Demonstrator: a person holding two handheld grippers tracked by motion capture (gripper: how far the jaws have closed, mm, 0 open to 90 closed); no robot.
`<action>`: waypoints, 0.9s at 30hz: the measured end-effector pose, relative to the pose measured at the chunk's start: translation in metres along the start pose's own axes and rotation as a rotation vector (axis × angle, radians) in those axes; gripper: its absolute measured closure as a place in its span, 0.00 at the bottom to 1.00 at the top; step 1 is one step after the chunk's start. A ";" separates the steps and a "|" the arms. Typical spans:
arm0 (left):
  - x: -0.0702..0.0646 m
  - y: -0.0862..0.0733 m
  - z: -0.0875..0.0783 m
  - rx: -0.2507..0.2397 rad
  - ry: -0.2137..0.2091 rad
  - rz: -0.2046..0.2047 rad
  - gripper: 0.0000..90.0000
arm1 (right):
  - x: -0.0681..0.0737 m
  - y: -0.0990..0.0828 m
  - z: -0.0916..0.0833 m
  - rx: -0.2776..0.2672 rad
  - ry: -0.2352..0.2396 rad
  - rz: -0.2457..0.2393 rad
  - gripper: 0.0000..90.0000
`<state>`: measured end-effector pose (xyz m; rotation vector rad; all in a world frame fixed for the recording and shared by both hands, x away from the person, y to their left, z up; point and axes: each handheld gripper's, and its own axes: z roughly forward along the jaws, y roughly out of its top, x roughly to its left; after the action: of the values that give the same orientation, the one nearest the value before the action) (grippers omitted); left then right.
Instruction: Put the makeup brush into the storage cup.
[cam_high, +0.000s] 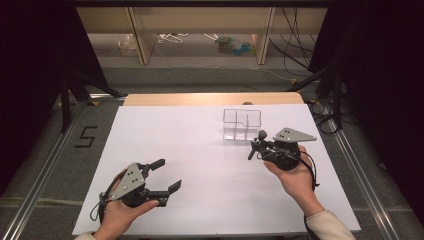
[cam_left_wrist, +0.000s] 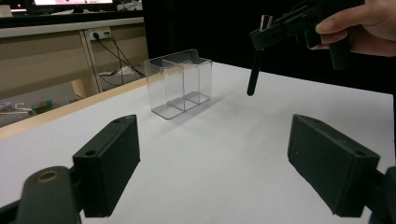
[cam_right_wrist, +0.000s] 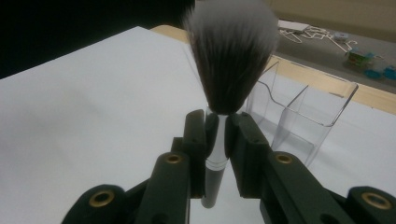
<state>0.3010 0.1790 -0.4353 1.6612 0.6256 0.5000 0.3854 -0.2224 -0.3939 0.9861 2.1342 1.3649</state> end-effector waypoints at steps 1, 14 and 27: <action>0.000 0.000 0.000 0.000 0.000 -0.001 0.19 | 0.000 0.000 0.000 0.000 -0.001 0.000 0.86; 0.000 0.000 0.000 0.001 -0.001 0.002 0.19 | -0.005 0.005 0.003 0.008 -0.021 -0.004 0.86; 0.001 -0.001 0.001 -0.008 -0.006 0.002 0.19 | -0.008 0.010 0.008 0.005 -0.030 -0.010 0.86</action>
<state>0.3021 0.1787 -0.4361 1.6551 0.6170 0.4977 0.3991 -0.2209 -0.3884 0.9899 2.1186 1.3320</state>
